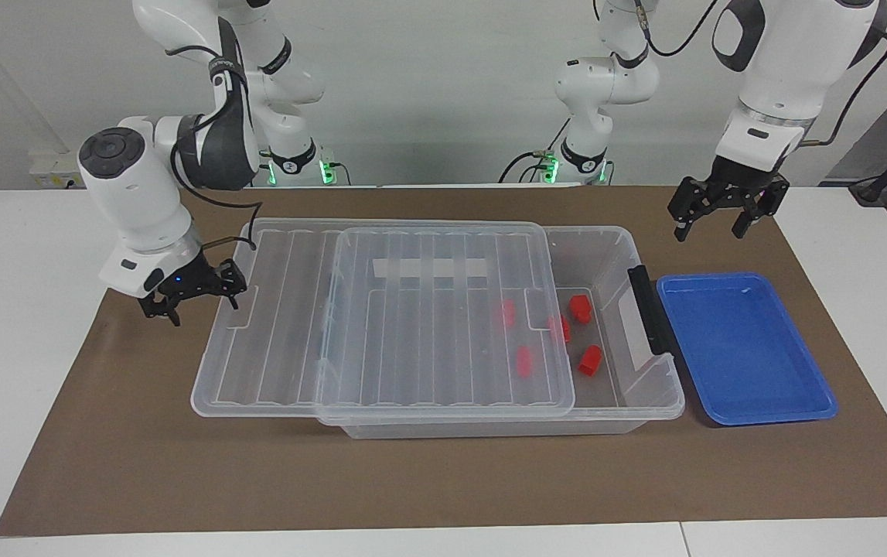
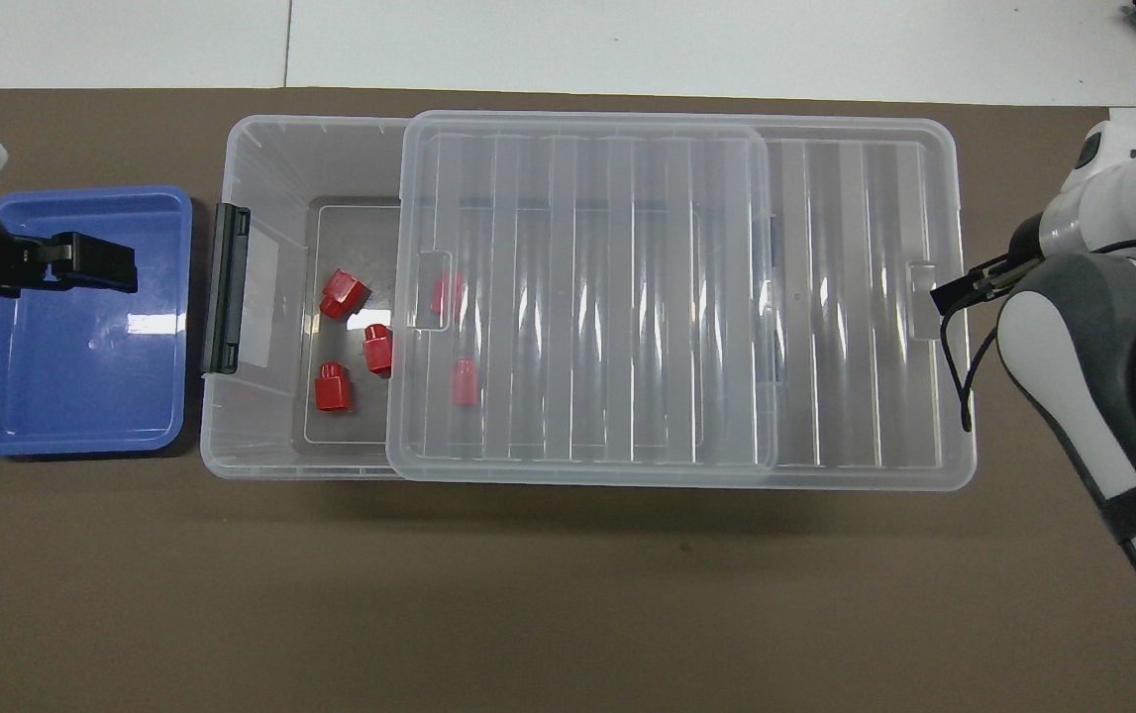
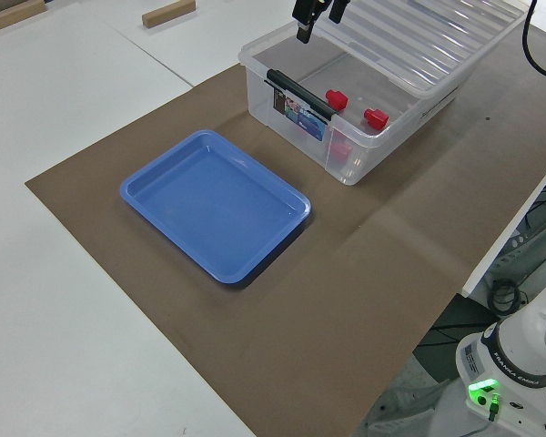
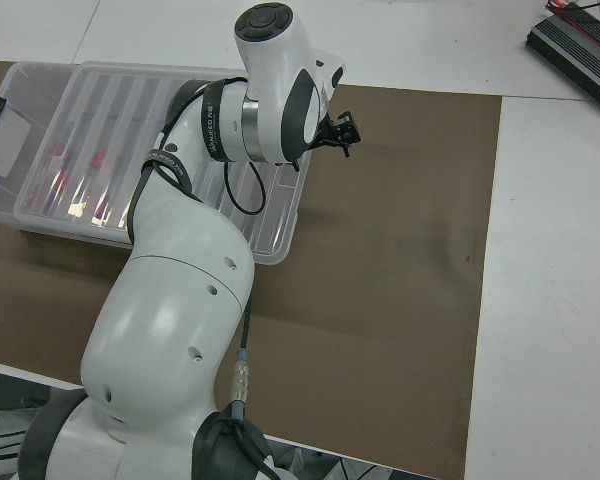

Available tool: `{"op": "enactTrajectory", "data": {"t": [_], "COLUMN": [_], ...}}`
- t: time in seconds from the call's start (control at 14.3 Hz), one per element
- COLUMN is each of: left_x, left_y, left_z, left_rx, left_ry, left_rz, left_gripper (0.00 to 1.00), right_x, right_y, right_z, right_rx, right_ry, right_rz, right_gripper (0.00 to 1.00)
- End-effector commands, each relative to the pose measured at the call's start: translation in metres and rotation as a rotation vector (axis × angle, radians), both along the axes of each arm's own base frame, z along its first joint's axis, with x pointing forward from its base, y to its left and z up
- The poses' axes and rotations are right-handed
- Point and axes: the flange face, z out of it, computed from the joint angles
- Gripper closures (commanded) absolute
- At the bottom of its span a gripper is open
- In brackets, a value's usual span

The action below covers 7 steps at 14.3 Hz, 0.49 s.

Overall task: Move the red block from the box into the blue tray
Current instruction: 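Slide the lid away from the blue tray with the right gripper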

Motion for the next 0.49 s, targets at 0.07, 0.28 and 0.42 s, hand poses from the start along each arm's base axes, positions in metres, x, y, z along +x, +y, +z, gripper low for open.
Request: {"op": "enactTrajectory", "data": {"t": [0.07, 0.28, 0.42], "left_x": [-0.014, -0.014, 0.002], "left_y": [-0.038, -0.087, -0.118], "left_z": [-0.001, -0.019, -0.053], "left_rx": [-0.024, -0.042, -0.045], "left_ry": [-0.046, -0.035, -0.027], "left_rz": [0.014, 0.054, 0.065], "left_gripper": [0.0, 0.0, 0.0], "right_x": [-0.005, -0.005, -0.006], "right_y": [-0.015, -0.022, -0.026], "right_z": [0.0, 0.0, 0.0], "right_rx": [-0.009, -0.009, -0.01], "right_ry": [0.011, 0.011, 0.011], "right_rz": [0.026, 0.016, 0.034], "right_gripper": [0.0, 0.0, 0.0]}}
